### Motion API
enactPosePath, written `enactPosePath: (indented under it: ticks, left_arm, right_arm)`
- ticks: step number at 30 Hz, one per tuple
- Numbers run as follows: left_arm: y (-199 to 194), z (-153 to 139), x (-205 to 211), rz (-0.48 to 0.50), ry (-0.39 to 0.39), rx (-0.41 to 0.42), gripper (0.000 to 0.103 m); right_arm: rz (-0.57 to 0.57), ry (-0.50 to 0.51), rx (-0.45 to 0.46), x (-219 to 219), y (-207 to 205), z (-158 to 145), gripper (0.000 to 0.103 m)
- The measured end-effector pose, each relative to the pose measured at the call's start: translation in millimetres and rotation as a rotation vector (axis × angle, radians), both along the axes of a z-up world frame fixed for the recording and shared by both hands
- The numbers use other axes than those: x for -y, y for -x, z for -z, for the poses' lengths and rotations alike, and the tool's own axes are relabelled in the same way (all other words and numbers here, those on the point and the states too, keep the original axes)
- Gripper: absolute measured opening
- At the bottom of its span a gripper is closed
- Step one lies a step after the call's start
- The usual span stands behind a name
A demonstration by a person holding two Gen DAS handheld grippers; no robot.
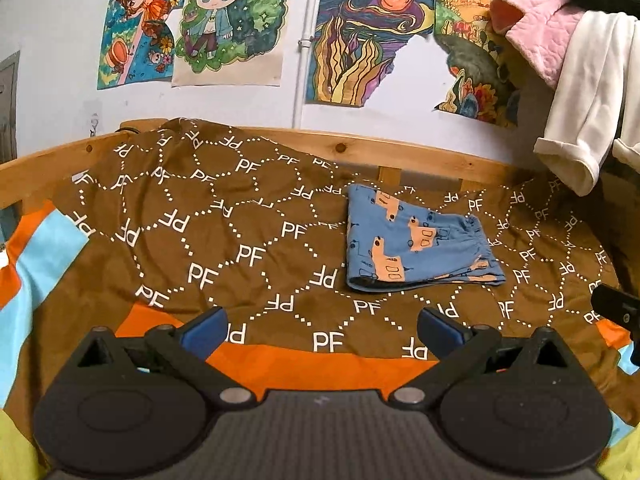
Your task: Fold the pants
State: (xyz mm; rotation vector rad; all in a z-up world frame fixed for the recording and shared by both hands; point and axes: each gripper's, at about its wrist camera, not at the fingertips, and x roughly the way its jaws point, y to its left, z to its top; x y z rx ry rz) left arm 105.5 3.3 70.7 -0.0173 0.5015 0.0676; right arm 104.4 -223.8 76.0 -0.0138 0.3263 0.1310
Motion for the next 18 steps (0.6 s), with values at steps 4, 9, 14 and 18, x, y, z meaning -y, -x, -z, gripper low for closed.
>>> enactPosePath:
  ticks: [4, 9, 14, 18]
  left_arm:
    - [0.3, -2.5, 3.6, 0.010, -0.011, 0.006, 0.103]
    - [1.7, -1.9, 7.3, 0.023, -0.026, 0.008, 0.103]
    - [1.9, 0.2, 4.0, 0.014, -0.020, -0.003, 0.103]
    - [2.7, 2.0, 2.0, 0.008, -0.021, -0.010, 0.103]
  right_arm:
    - [-0.007, 0.004, -0.006, 0.8, 0.5, -0.3, 0.102]
    - [-0.012, -0.010, -0.011, 1.8, 1.6, -2.1, 0.102]
    - [-0.008, -0.026, -0.021, 2.9, 0.2, -1.4, 0.102]
    - [-0.002, -0.032, -0.036, 3.4, -2.6, 1.1, 0.102]
